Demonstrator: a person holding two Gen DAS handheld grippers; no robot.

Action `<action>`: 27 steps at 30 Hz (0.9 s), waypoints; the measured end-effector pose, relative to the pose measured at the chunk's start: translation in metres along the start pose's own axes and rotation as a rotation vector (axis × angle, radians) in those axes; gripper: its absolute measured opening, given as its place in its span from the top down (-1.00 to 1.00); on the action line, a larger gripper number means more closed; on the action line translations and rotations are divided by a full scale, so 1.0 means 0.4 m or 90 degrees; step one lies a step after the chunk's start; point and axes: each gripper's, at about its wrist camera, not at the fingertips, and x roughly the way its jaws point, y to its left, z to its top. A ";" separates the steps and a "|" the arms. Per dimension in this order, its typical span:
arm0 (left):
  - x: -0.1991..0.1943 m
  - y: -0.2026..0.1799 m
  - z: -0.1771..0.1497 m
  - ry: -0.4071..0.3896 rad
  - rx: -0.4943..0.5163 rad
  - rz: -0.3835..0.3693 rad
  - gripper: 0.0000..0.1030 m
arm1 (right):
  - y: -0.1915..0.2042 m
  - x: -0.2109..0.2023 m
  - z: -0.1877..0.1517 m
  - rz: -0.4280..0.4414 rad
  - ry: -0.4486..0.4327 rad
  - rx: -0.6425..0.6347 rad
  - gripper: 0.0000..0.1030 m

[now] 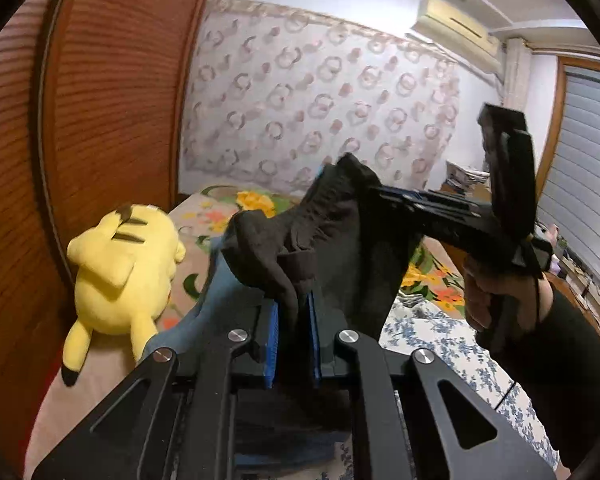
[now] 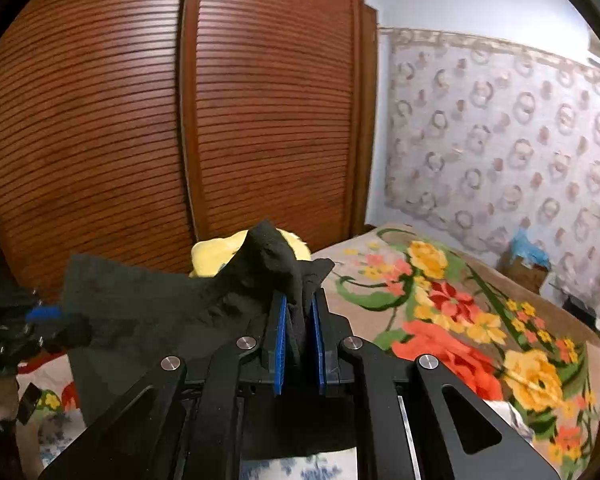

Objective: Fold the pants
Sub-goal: 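Lower the held black shirt onto the folded blue jeans with both grippers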

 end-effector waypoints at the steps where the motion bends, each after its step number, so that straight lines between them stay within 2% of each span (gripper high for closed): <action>1: 0.003 0.008 0.000 0.002 -0.006 0.003 0.73 | 0.003 0.025 0.003 0.008 0.002 -0.005 0.77; 8: 0.009 0.047 -0.023 0.018 -0.025 0.040 0.73 | 0.008 0.163 0.026 0.060 0.014 -0.023 0.77; 12: 0.034 0.070 -0.050 0.040 -0.037 0.066 0.69 | 0.002 0.234 0.012 0.058 0.048 -0.025 0.77; 13: 0.037 0.074 -0.056 0.047 -0.041 0.072 0.66 | -0.004 0.244 0.012 0.057 0.056 -0.022 0.70; 15: 0.033 0.077 -0.060 0.051 -0.045 0.080 0.53 | -0.020 0.250 0.016 0.038 0.064 -0.011 0.45; 18: 0.014 0.075 -0.054 0.037 -0.040 0.089 0.22 | -0.042 0.242 0.045 0.028 0.048 0.004 0.19; 22: -0.021 0.061 -0.022 0.003 -0.022 0.094 0.07 | -0.083 0.204 0.070 0.014 0.033 0.019 0.14; 24: -0.029 0.050 -0.005 -0.010 -0.010 0.085 0.06 | -0.088 0.178 0.067 0.027 0.024 0.015 0.14; 27: -0.010 0.028 0.009 0.002 0.015 0.075 0.05 | -0.091 0.153 0.042 0.045 0.031 0.018 0.14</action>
